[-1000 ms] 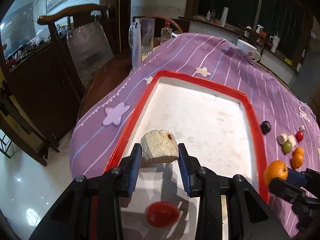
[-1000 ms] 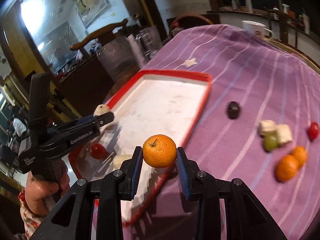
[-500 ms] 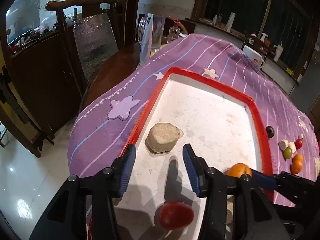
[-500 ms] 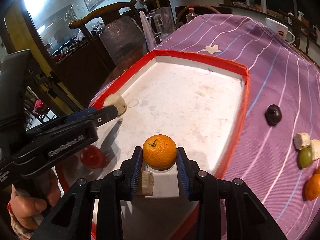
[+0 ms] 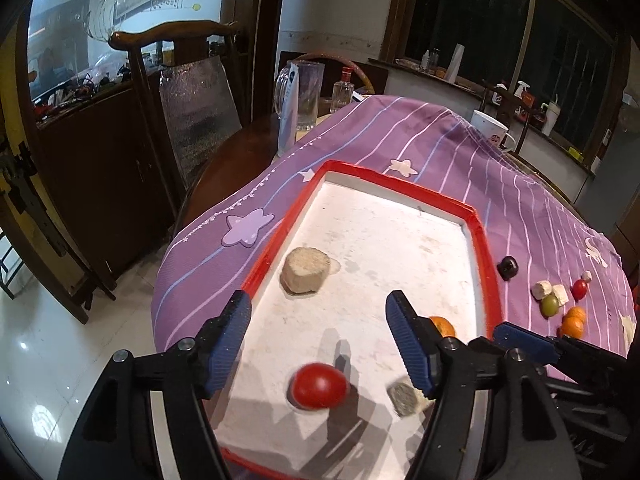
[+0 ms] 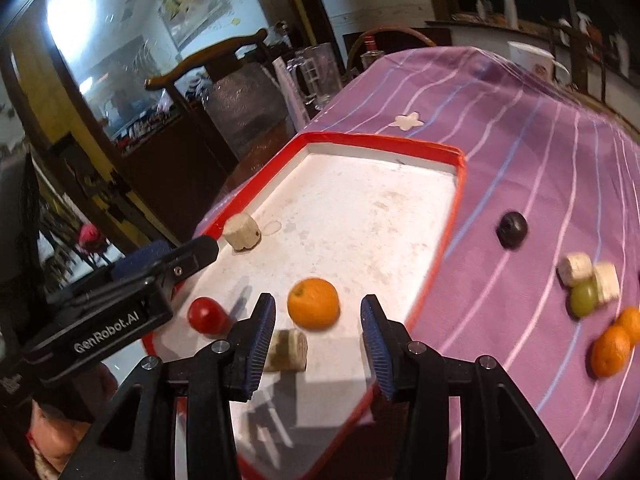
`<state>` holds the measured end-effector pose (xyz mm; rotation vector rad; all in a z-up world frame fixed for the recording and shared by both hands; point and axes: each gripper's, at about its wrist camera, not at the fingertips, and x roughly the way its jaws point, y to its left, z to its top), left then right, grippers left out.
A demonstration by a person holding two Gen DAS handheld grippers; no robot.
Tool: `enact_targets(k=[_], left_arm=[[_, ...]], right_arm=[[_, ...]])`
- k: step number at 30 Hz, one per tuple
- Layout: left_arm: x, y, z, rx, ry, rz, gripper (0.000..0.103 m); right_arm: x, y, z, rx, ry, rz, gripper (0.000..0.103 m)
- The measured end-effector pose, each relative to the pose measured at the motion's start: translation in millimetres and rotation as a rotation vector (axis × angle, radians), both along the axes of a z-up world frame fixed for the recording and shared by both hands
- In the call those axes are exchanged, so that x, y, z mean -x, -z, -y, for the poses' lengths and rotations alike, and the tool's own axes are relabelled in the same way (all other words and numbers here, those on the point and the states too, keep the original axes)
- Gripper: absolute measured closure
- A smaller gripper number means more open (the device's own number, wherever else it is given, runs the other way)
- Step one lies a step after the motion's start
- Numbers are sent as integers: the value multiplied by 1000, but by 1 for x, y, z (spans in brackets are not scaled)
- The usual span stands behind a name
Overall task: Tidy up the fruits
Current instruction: 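Move both grippers from the tray back toward the remaining fruits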
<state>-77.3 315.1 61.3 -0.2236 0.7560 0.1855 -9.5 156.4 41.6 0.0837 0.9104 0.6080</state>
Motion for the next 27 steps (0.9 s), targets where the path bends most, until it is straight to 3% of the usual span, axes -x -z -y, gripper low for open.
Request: enact_targets(k=[7,16,27], left_arm=[[14,-14,32,-43,37,33,32],[26,-23,79,-91,111,44,28],[40,-37,150,-279,202,94,23]], right_arm=[[12,-5,50,-118,81,-60,49],[30,-19,115,-199,201,-29,47],[49,-23,195,-151,343,49,46]])
